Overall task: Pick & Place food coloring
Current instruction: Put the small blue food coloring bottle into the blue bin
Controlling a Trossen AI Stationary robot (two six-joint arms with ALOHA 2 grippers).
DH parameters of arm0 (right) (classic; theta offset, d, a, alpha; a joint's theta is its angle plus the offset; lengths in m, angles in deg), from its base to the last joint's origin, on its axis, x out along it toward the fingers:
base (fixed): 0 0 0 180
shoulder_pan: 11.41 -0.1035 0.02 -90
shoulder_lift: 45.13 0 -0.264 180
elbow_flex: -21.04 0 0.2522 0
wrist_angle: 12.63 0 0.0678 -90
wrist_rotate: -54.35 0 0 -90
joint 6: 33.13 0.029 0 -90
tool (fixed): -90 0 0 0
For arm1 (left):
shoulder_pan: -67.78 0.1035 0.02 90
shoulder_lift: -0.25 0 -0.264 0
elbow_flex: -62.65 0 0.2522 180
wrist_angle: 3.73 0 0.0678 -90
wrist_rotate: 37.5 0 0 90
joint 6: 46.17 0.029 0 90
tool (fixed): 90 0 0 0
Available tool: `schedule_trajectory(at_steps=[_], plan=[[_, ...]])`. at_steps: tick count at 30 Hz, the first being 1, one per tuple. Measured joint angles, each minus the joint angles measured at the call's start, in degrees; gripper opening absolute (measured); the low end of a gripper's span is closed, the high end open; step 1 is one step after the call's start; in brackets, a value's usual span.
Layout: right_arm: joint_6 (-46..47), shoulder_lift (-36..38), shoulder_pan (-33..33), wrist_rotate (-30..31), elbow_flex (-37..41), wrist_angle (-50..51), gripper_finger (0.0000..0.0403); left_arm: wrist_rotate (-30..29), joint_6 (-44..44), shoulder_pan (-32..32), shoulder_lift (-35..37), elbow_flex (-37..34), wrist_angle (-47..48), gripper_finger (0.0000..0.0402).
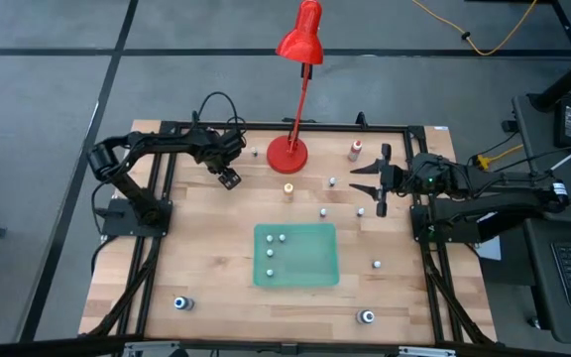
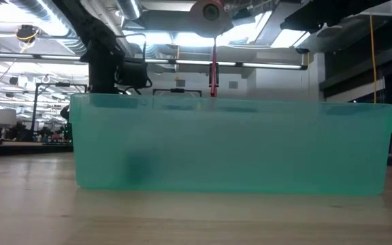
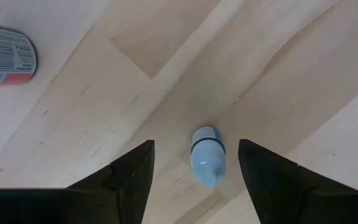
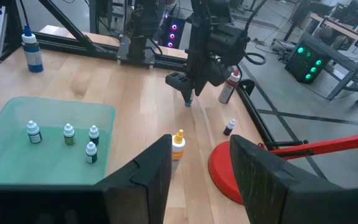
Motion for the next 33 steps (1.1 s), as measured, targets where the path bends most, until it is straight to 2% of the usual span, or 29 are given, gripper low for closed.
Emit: schedule_trajectory(at_steps=[6, 19, 26, 33], plan=[[-0.1, 0.0, 0.0, 0.0, 0.0, 0.0, 0.0163, 1.0, -0.2, 0.2, 0.0, 0.0, -0.4, 0.0186], [-0.2, 0.0, 0.0, 0.0, 0.0, 0.0, 0.0163, 1.1, -1.0, 0.2, 0.1, 0.0, -0.2, 0.0061], [-0.2, 0.0, 0.0, 0.0, 0.0, 0.0, 0.0163, 3.5, -1.1, -0.7, 1.0, 0.6, 1.2, 0.0062], [-0.2, 0.0, 0.0, 0.0, 0.0, 0.0, 0.0163, 8.4, -1.1, -3.5, 7.1, 5.0, 3.1, 0.0059]])
